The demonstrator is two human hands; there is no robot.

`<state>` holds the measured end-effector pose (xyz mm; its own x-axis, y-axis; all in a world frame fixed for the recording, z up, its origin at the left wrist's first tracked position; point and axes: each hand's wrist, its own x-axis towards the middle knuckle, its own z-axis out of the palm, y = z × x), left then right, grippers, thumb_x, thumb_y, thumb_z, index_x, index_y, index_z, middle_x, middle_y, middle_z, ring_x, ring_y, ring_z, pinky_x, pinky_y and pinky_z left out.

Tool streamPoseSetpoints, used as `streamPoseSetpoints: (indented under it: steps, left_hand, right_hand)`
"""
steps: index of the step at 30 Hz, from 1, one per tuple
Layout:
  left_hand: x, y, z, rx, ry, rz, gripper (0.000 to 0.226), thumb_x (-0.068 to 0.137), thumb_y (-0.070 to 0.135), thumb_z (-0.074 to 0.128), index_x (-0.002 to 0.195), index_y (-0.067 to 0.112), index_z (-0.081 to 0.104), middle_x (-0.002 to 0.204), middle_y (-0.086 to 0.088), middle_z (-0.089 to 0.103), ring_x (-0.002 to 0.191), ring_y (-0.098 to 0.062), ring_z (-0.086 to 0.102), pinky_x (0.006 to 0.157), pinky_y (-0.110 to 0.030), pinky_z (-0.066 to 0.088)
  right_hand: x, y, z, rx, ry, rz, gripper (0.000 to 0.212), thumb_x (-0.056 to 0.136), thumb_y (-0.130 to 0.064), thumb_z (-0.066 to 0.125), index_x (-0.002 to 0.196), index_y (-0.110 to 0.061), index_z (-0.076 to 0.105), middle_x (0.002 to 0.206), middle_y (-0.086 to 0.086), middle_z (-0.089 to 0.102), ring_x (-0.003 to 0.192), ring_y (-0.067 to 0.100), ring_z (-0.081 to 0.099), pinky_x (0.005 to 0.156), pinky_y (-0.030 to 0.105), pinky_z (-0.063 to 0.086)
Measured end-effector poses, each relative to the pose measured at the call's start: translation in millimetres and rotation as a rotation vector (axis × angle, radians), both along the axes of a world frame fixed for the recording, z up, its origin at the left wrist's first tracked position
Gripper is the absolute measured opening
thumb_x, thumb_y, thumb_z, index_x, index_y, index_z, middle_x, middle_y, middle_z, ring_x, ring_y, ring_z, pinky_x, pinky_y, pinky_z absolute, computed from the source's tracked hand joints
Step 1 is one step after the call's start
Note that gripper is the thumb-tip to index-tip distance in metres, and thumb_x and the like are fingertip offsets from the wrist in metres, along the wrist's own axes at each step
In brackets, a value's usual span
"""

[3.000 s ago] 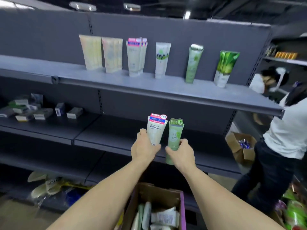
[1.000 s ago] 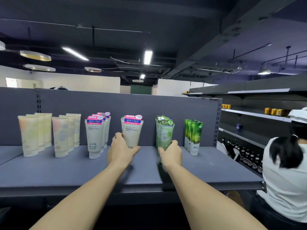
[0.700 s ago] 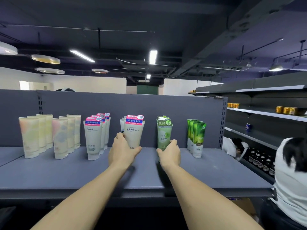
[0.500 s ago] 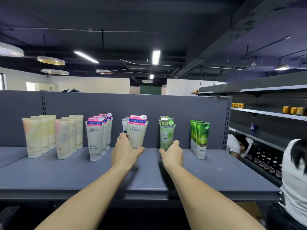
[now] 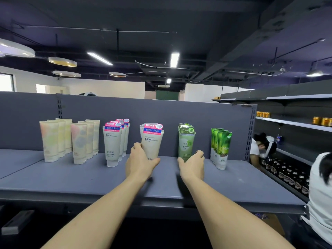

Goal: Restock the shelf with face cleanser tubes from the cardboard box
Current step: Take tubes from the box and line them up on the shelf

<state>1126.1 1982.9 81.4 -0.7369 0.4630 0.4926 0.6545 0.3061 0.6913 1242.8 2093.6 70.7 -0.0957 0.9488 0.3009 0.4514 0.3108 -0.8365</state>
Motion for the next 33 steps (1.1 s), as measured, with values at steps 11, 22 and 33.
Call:
streamPoseSetpoints:
  steps: [11,22,33]
  left_hand:
    - [24,-55,7,0.021,-0.017,0.049,0.065,0.07,0.042,0.083,0.111,0.015,0.042,0.114,-0.002,0.06,0.103,-0.027,0.061,0.078,-0.04,0.053]
    - [-13,-130,9,0.03,-0.028,0.134,0.068,0.072,0.041,0.083,0.119,0.016,0.041,0.121,-0.003,0.058,0.107,-0.024,0.061,0.073,-0.034,0.047]
    - [-100,-152,4,0.016,-0.041,0.024,0.066,0.07,0.043,0.085,0.113,0.015,0.043,0.116,-0.001,0.058,0.108,-0.024,0.06,0.07,-0.031,0.043]
  right_hand:
    - [4,-50,4,0.068,-0.114,0.154,0.022,0.096,-0.03,0.055,0.115,-0.018,0.054,0.118,0.002,0.06,0.106,0.024,0.058,0.081,0.034,0.045]
    - [-39,-119,1,0.105,-0.187,0.275,0.023,0.097,-0.031,0.051,0.114,-0.016,0.054,0.117,0.004,0.061,0.102,0.025,0.058,0.075,0.031,0.042]
    - [-109,-157,0,0.119,-0.191,0.198,0.023,0.097,-0.032,0.051,0.113,-0.017,0.058,0.115,0.003,0.063,0.102,0.023,0.06,0.086,0.037,0.051]
